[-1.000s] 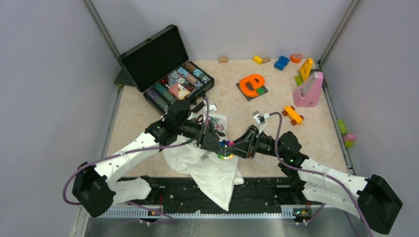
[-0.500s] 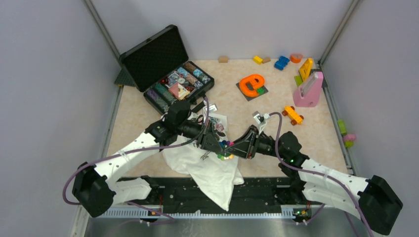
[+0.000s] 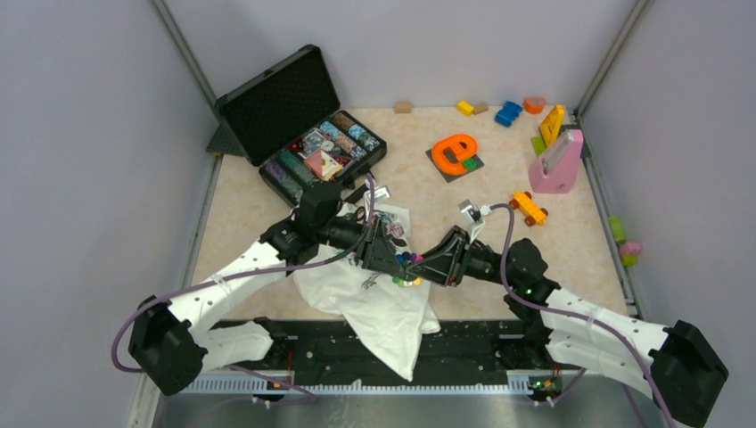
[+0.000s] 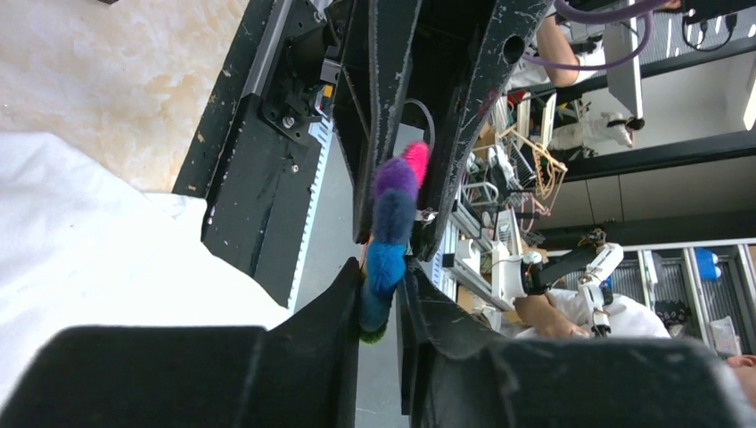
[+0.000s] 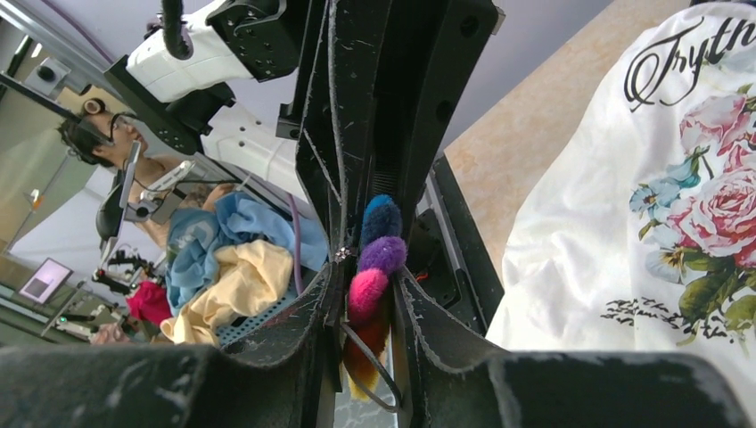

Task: Remove the brooch from the garment
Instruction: Close the brooch.

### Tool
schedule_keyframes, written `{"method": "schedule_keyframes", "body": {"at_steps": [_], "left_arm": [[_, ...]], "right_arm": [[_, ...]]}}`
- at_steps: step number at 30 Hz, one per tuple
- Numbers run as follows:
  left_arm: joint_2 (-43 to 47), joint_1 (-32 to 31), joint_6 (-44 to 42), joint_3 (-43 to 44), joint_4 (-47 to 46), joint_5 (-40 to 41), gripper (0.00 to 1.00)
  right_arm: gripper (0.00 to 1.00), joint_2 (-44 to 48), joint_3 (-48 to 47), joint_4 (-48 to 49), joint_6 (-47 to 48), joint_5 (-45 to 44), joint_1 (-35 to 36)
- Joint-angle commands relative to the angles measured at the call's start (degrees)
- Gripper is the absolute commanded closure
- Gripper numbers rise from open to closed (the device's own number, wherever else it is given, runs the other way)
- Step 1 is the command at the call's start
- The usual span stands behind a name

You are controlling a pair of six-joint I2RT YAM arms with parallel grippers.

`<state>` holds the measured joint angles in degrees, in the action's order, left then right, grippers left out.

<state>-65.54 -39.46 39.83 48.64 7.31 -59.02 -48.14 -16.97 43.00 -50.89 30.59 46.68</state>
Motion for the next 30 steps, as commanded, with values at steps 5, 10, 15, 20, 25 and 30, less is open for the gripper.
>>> {"method": "schedule_keyframes", "body": {"at_steps": [5, 10, 15, 20, 25, 30], "left_arm": [[5.5, 1.9, 5.0, -3.2, -11.6, 0.0, 0.68], [6.0, 2.3, 7.2, -4.7, -15.0, -0.2, 0.72], [4.9, 2.3, 8.0, -4.7, -15.7, -0.8, 0.83], [3.7, 2.4, 7.9, -4.2, -14.9, -0.6, 0.88], [2.9, 2.3, 8.3, -3.8, -14.8, -0.8, 1.0], [3.0, 2.3, 8.8, -3.6, -14.8, -0.8, 1.0]], "right_arm": [[0.85, 1.5, -0.2, -1.1, 2.3, 0.1, -0.2], [0.86, 1.8, -0.1, -1.0, 1.7, 0.4, -0.4], [0.86, 1.5, -0.1, -0.5, 1.2, 0.6, -0.5], [0.86, 1.3, 0.0, 0.0, 1.1, 0.7, -0.5], [0.84, 1.0, -0.2, 0.0, 1.1, 1.3, -0.5], [0.83, 0.3, -0.5, -0.1, 1.1, 1.6, -0.5]]}}
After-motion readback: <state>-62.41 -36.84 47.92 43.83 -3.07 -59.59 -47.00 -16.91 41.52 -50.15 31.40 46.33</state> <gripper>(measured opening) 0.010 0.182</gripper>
